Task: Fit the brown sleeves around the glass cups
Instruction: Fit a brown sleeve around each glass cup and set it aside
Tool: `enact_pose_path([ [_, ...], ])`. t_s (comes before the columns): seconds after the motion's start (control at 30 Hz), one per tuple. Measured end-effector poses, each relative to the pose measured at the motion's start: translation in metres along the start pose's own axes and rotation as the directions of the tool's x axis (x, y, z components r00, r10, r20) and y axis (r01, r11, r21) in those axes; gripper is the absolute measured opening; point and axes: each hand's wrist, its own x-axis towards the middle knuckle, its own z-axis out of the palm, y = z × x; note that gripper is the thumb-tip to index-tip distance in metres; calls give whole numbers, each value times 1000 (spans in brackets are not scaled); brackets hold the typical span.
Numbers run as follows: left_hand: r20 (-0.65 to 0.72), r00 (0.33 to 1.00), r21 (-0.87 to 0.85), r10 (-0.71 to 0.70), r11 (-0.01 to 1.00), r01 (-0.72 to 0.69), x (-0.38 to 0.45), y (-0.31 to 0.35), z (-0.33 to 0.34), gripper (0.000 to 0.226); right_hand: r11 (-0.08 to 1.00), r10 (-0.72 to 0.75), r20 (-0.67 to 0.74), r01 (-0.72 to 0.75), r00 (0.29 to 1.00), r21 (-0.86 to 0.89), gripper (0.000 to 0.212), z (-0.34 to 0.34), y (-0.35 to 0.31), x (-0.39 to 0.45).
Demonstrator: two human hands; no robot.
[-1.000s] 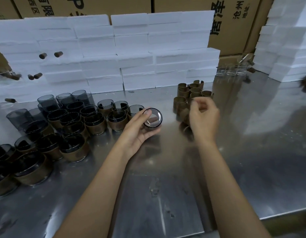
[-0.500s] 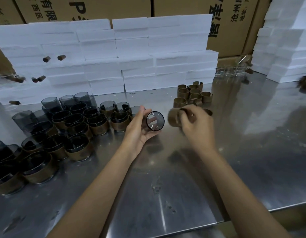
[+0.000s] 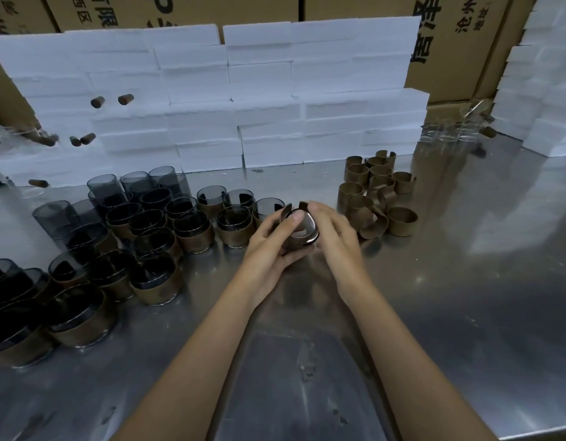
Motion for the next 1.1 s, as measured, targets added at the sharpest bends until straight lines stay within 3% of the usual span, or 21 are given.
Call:
enact_pose_path([
  [0.2, 11, 1000, -30, -17, 999, 18, 0, 1, 1, 62, 998, 55, 167, -52, 984, -25, 46, -6, 10, 3],
  [0.47, -2, 999, -34, -47, 998, 47, 2, 1, -1, 67, 987, -14, 83, 27, 996, -158, 53, 0, 16, -2],
  [0.6, -14, 1000, -55, -23, 998, 23, 4, -1, -4, 55, 977, -45, -4, 43, 999, -208, 56, 4, 19, -3],
  [0.77, -12, 1000, -65, -8, 998, 8, 2, -1, -3, 62, 986, -23, -1, 23, 1000, -166, 55, 3, 21, -3],
  [0.9, -12, 1000, -74, -21, 997, 20, 1, 0, -2, 61, 996, 18, -58, -23, 998, -89, 41, 3, 19, -2],
  [1.1, -17, 999, 33, -37, 999, 38, 0, 3, 6, 63, 993, 117, -34, -116, 993, 30, 34, -1, 15, 1],
])
